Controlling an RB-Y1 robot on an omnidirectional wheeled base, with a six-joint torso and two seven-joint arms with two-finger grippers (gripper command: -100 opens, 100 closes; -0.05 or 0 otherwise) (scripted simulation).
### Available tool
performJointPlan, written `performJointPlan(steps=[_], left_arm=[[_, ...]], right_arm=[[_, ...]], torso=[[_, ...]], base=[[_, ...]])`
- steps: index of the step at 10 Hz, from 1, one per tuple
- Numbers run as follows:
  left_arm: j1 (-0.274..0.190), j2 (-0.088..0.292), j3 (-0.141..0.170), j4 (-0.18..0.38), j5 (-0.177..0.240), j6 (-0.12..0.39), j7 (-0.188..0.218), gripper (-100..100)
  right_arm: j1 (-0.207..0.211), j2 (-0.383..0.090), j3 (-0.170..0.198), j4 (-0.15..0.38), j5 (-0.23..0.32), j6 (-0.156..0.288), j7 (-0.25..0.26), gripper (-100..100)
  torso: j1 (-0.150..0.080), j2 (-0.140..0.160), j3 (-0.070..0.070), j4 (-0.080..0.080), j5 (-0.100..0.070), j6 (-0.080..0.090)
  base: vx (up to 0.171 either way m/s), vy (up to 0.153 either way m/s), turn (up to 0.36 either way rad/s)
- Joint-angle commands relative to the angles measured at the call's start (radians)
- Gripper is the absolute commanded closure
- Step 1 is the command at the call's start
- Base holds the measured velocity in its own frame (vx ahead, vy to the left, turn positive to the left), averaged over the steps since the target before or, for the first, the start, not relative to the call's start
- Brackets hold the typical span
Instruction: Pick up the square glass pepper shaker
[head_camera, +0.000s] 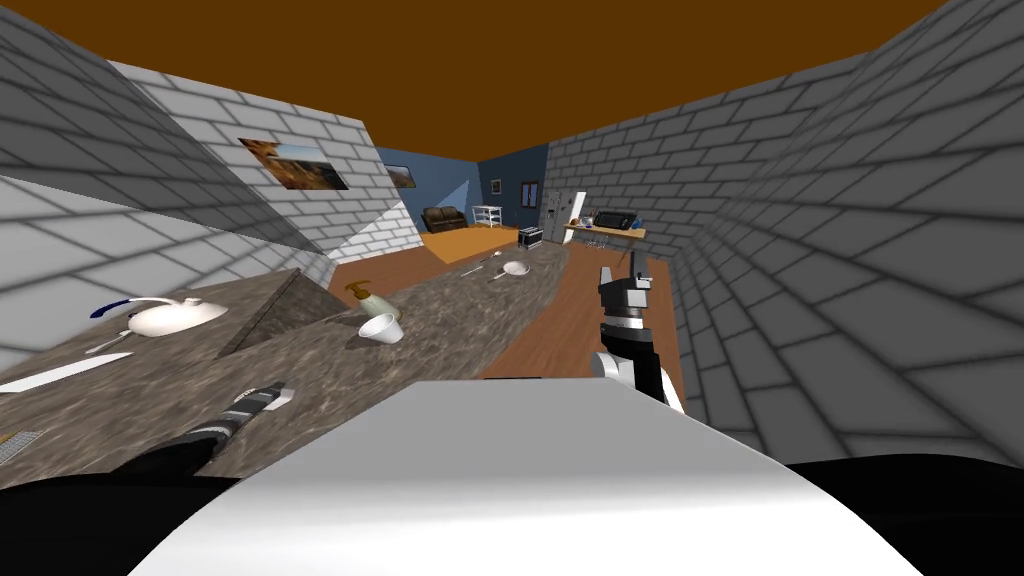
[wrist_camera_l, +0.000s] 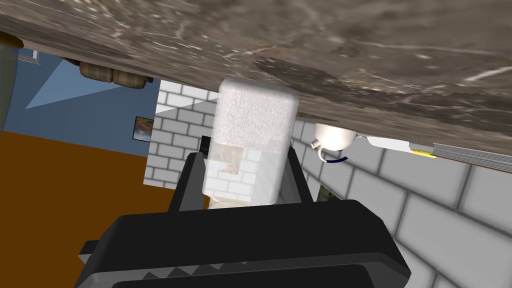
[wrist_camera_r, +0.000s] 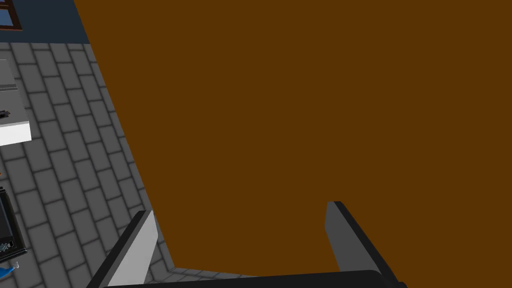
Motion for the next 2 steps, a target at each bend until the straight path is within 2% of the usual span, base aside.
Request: performJointPlan(steps=[1, 2], left_arm=[[0.000, 0.000, 0.000, 0.000, 0.000, 0.000, 0.000, 100], [0.003, 0.000, 0.000, -0.004, 0.002, -0.001, -0.001, 0]], right_arm=[[0.000, 0.000, 0.000, 0.000, 0.000, 0.000, 0.000, 0], [0.000, 0.000, 0.000, 0.000, 0.000, 0.000, 0.000, 0]], torso=[[0.000, 0.000, 0.000, 0.000, 0.000, 0.000], [0.001, 0.002, 0.001, 0.000, 0.000, 0.001]], base=[[0.042, -0.022, 0.031], [0.007, -0.005, -0.006]])
